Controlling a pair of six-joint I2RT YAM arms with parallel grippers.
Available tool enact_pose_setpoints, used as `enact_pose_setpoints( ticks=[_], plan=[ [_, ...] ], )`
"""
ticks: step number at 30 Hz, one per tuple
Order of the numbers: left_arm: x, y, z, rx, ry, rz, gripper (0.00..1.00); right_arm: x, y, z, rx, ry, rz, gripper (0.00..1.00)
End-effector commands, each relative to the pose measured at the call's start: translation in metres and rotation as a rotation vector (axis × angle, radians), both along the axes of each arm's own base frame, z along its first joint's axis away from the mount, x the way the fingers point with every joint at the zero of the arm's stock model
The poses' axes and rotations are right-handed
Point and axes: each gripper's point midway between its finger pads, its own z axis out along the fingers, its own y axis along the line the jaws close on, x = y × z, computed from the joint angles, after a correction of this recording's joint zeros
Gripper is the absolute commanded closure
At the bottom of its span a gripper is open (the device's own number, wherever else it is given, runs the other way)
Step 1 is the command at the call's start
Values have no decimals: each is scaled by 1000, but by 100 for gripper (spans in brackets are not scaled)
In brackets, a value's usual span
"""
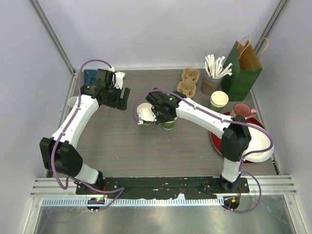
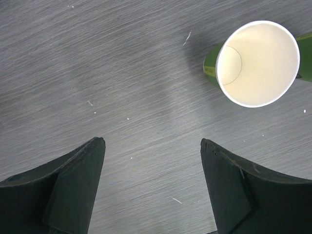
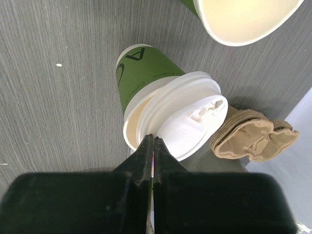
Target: Pack the takeout coffee
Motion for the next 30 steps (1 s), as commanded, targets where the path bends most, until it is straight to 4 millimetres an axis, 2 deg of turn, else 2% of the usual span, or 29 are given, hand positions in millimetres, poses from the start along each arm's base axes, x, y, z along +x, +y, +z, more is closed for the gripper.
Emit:
enact_pose_setpoints(
  ticks=[1, 4, 9, 12, 24, 30],
  plan=[
    [8, -1, 18, -13, -75, -5, 17, -2, -1, 7, -4, -26, -10, 99],
    [8, -1, 19, -14, -76, -6, 17, 3, -4, 7, -16, -52, -39, 99],
    [6, 0, 20, -12, -73, -7, 16, 17, -5, 27, 13, -157, -103, 99],
    [6, -1, 19, -15, -74, -10, 16, 16, -4, 35, 42, -193, -118, 99],
    [6, -2, 19, -20, -70, -12, 16, -8, -1, 17, 64, -121, -103, 99],
    [6, -1, 19, -17, -69, -8, 16, -9, 2, 21, 66, -135, -106, 99]
  ],
)
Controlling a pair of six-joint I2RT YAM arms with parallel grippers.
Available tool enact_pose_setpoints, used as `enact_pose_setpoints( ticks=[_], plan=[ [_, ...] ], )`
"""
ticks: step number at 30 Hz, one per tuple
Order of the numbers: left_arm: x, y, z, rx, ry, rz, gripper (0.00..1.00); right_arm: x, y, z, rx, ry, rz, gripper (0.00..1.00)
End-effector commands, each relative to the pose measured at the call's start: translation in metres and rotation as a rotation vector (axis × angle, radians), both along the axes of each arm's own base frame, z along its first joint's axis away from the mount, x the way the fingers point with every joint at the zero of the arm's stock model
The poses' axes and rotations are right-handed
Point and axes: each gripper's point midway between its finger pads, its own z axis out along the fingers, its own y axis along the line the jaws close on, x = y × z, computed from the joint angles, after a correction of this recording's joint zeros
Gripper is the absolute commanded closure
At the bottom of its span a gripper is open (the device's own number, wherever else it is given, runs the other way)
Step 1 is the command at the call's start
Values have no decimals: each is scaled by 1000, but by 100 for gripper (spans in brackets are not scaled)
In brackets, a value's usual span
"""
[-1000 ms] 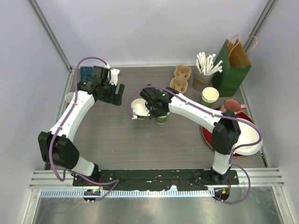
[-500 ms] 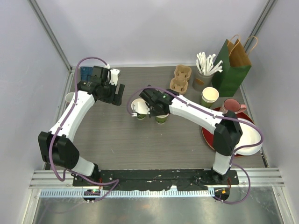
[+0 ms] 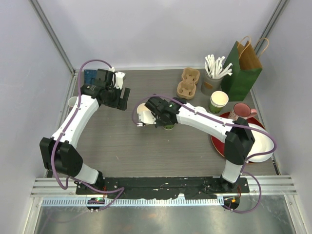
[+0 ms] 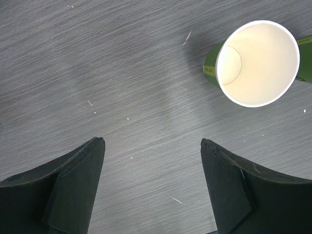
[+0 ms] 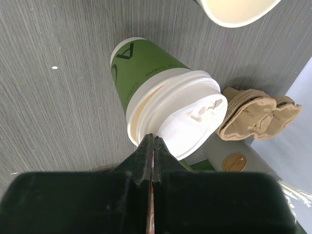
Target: Pack the takeout coffee
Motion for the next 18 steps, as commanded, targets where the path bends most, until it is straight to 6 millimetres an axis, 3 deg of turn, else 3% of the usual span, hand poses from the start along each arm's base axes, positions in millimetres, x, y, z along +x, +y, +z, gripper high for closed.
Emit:
enact_pose_setpoints(
  ticks=[1, 18],
  plan=[
    [6, -1, 19, -17, -71, -8, 16, -1, 6, 22, 63, -47, -8, 99],
    [6, -1, 21, -17, -69, -9, 16, -8, 4, 7, 57, 0, -7, 99]
  ],
)
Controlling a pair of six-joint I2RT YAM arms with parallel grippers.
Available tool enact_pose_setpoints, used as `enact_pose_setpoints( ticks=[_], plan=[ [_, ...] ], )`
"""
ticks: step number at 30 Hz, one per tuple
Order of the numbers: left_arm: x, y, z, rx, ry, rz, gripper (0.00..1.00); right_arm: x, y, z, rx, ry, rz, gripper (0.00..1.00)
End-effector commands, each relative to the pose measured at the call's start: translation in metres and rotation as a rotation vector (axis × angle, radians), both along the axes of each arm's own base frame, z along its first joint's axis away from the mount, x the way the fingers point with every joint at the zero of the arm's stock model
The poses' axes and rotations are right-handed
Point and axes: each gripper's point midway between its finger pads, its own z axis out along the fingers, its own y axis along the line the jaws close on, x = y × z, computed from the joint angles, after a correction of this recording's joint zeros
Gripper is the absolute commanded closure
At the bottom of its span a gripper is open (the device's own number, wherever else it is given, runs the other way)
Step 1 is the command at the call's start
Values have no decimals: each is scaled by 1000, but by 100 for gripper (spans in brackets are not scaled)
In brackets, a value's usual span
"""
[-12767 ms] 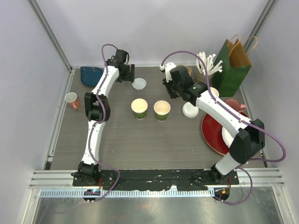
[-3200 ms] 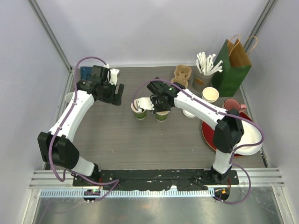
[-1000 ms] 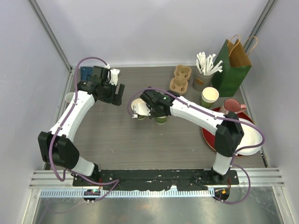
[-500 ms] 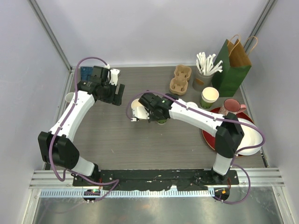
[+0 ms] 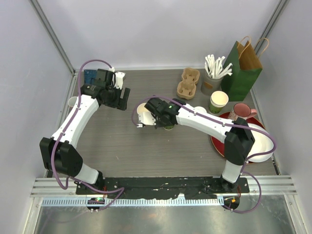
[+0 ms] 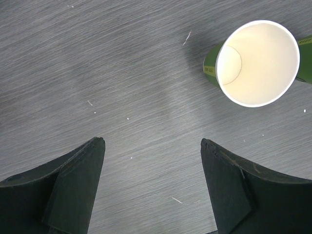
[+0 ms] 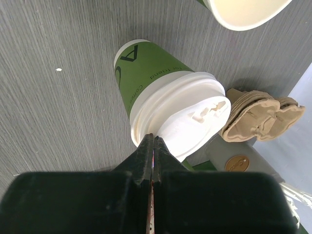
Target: Pack the takeout coffee
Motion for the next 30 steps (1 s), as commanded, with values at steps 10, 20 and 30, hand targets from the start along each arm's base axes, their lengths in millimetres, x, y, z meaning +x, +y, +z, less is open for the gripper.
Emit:
enact_pose_setpoints(
  ticks=[10, 20, 30],
  plan=[
    [6, 0, 24, -10, -77, -11, 16, -9, -1, 10, 53, 11, -12, 99],
    [8, -1, 25, -10, -76, -9, 16, -3, -3, 26, 70, -41, -33, 99],
    [7, 1, 26, -2, -79, -13, 16, -5, -4, 29, 70, -65, -54, 99]
  ],
)
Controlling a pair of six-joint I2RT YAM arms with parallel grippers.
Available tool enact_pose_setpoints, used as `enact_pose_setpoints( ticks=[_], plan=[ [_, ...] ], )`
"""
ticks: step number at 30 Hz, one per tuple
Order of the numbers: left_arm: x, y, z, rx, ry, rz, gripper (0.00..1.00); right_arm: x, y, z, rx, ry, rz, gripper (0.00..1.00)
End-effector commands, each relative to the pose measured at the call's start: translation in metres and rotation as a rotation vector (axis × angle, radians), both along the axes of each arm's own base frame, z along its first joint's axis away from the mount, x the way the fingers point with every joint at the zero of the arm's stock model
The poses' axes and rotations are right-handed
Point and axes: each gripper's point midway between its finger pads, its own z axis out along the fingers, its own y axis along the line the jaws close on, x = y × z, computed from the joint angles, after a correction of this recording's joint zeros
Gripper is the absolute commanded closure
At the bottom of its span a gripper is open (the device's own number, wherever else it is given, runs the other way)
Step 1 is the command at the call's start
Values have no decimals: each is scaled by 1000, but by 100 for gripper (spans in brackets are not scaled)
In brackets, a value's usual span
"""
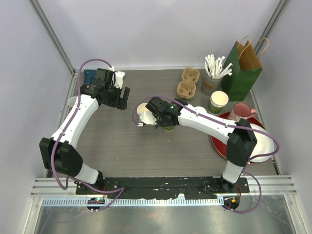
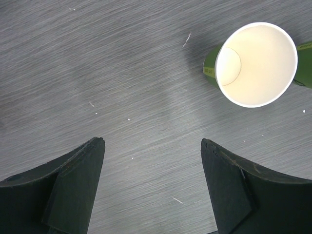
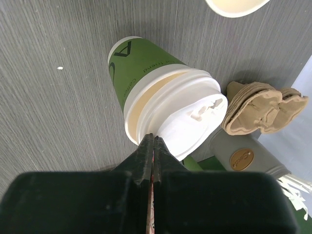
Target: Pack the takeout coffee
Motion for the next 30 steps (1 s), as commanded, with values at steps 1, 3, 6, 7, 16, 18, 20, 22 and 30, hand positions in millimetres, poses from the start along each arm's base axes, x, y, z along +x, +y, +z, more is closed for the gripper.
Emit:
enact_pose_setpoints(
  ticks=[1, 3, 6, 7, 16, 18, 20, 22, 30],
  plan=[
    [6, 0, 22, -6, -73, -10, 16, -3, -1, 22, 48, -49, -17, 99],
    [6, 1, 21, -5, -70, -8, 16, -6, 0, 20, 47, -38, -12, 99],
    [6, 0, 22, -8, -72, -10, 16, -10, 1, 15, 48, -19, -7, 99],
    [6, 0, 22, -7, -71, -11, 16, -10, 1, 15, 51, -15, -6, 99],
    [6, 1, 21, -5, -70, -10, 16, -14, 3, 1, 31, 23, 2, 99],
    [5, 1, 21, -5, -70, -8, 16, -13, 2, 0, 26, 21, -5, 99],
    [4, 1, 21, -2, -68, -11, 16, -14, 2, -1, 26, 27, -3, 99],
    [4, 1, 21, -2, -70, -11, 16, -17, 2, -3, 26, 36, 0, 99],
    [6, 1, 22, -2, -74, -10, 16, -16, 2, 0, 35, 31, -7, 99]
  ],
)
